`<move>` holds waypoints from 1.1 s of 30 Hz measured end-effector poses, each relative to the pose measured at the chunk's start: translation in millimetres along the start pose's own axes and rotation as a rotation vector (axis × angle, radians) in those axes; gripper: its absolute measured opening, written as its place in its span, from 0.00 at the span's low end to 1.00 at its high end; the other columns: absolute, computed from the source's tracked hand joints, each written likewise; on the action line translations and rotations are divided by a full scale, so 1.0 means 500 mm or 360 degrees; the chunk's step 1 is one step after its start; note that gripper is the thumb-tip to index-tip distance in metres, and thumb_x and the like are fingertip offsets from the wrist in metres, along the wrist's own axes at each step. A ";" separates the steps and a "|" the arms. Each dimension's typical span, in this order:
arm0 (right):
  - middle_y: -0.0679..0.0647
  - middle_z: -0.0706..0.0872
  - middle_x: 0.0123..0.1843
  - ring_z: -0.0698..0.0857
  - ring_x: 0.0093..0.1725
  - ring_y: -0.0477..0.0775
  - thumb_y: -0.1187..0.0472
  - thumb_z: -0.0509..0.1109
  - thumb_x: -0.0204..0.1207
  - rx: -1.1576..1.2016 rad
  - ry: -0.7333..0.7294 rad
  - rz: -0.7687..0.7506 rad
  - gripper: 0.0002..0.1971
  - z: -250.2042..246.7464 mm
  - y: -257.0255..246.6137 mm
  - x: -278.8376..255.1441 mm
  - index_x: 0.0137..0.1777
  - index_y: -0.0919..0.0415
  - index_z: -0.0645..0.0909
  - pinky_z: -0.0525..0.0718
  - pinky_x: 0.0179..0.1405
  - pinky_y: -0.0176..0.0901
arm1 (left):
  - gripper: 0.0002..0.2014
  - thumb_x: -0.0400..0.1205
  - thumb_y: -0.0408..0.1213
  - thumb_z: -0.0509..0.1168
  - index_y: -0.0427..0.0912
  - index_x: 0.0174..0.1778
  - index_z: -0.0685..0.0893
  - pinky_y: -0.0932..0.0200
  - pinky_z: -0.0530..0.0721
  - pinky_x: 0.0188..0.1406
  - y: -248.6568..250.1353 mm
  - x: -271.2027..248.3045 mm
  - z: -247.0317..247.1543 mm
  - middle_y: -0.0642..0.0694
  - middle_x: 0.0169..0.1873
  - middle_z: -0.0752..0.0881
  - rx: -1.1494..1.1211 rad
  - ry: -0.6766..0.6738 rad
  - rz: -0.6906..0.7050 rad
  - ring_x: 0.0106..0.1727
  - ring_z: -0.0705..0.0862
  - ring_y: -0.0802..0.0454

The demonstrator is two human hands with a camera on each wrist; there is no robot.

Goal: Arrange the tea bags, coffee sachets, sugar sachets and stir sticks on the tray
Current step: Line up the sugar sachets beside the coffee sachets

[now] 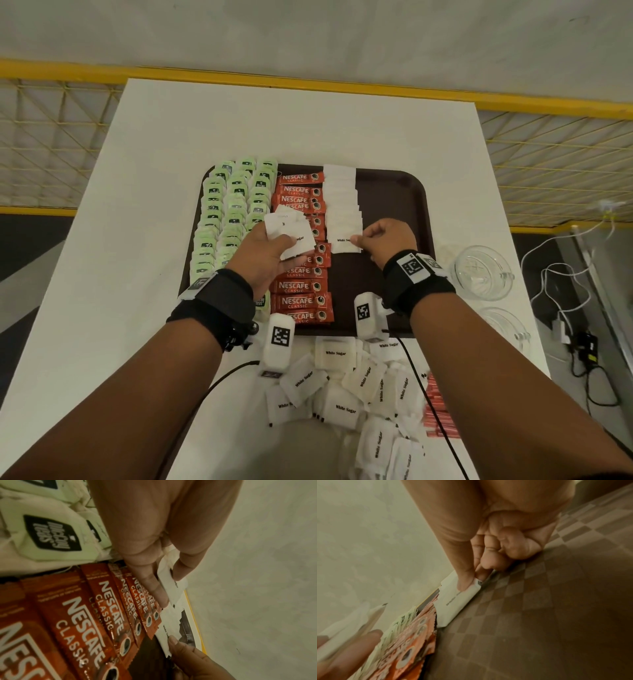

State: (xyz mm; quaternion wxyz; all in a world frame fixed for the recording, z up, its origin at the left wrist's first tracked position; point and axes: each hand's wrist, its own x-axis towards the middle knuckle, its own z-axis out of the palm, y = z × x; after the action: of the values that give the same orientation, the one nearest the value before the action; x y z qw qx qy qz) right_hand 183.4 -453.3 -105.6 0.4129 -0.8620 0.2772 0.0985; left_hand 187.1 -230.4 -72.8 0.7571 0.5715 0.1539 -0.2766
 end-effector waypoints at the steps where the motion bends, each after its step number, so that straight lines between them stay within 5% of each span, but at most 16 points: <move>1: 0.51 0.87 0.41 0.87 0.42 0.53 0.50 0.82 0.68 -0.0014 0.0009 0.0013 0.13 0.000 0.000 0.000 0.42 0.56 0.82 0.89 0.49 0.53 | 0.21 0.85 0.24 0.62 0.42 0.73 0.73 0.46 0.88 0.58 0.000 -0.001 0.001 0.40 0.64 0.83 0.0011 -0.0001 0.0005 0.57 0.89 0.40; 6: 0.48 0.84 0.42 0.83 0.42 0.47 0.45 0.77 0.71 0.0001 0.0144 -0.0116 0.16 -0.012 -0.010 -0.023 0.47 0.57 0.81 0.79 0.38 0.37 | 0.17 0.82 0.22 0.66 0.47 0.62 0.79 0.49 0.90 0.54 -0.004 -0.006 0.013 0.41 0.62 0.85 0.0095 -0.0071 0.0034 0.61 0.87 0.42; 11: 0.49 0.89 0.42 0.86 0.40 0.46 0.42 0.71 0.77 0.0242 -0.0079 -0.0253 0.16 -0.005 -0.033 -0.072 0.44 0.55 0.84 0.85 0.45 0.43 | 0.23 0.79 0.22 0.69 0.43 0.69 0.78 0.48 0.89 0.55 -0.011 -0.005 0.028 0.41 0.63 0.86 0.0167 -0.0154 0.0060 0.60 0.88 0.44; 16: 0.50 0.88 0.39 0.84 0.34 0.43 0.55 0.77 0.74 0.0439 -0.0327 -0.0303 0.07 0.003 -0.033 -0.099 0.47 0.56 0.85 0.80 0.32 0.31 | 0.19 0.80 0.23 0.69 0.46 0.64 0.80 0.49 0.89 0.56 -0.012 -0.007 0.042 0.41 0.61 0.87 0.0202 -0.0233 0.0046 0.60 0.88 0.44; 23: 0.49 0.88 0.39 0.83 0.33 0.43 0.59 0.74 0.78 0.0443 -0.0169 -0.0273 0.03 -0.026 0.001 -0.081 0.49 0.57 0.84 0.81 0.30 0.27 | 0.18 0.87 0.30 0.62 0.43 0.73 0.73 0.53 0.90 0.52 -0.009 -0.002 0.032 0.39 0.66 0.84 -0.0001 -0.0095 -0.0055 0.58 0.89 0.40; 29: 0.51 0.89 0.42 0.81 0.31 0.42 0.58 0.75 0.77 0.0183 -0.0060 -0.0203 0.05 -0.029 0.032 -0.049 0.49 0.59 0.85 0.80 0.33 0.30 | 0.18 0.88 0.29 0.59 0.43 0.74 0.71 0.53 0.90 0.53 -0.006 -0.005 0.018 0.39 0.65 0.84 -0.0042 -0.0074 -0.0055 0.55 0.90 0.40; 33: 0.52 0.89 0.43 0.86 0.40 0.50 0.54 0.77 0.74 0.0050 -0.0022 -0.0167 0.06 -0.006 0.027 -0.027 0.45 0.53 0.84 0.88 0.49 0.50 | 0.18 0.87 0.28 0.56 0.41 0.73 0.70 0.51 0.90 0.52 -0.006 -0.006 0.015 0.36 0.64 0.83 -0.0064 -0.0058 -0.0083 0.55 0.90 0.38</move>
State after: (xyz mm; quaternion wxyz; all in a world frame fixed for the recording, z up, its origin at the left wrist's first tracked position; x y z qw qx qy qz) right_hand 164.4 -457.1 -107.3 0.4330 -0.8680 0.2302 0.0781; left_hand 182.3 -237.2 -71.4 0.7635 0.5470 0.1605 -0.3034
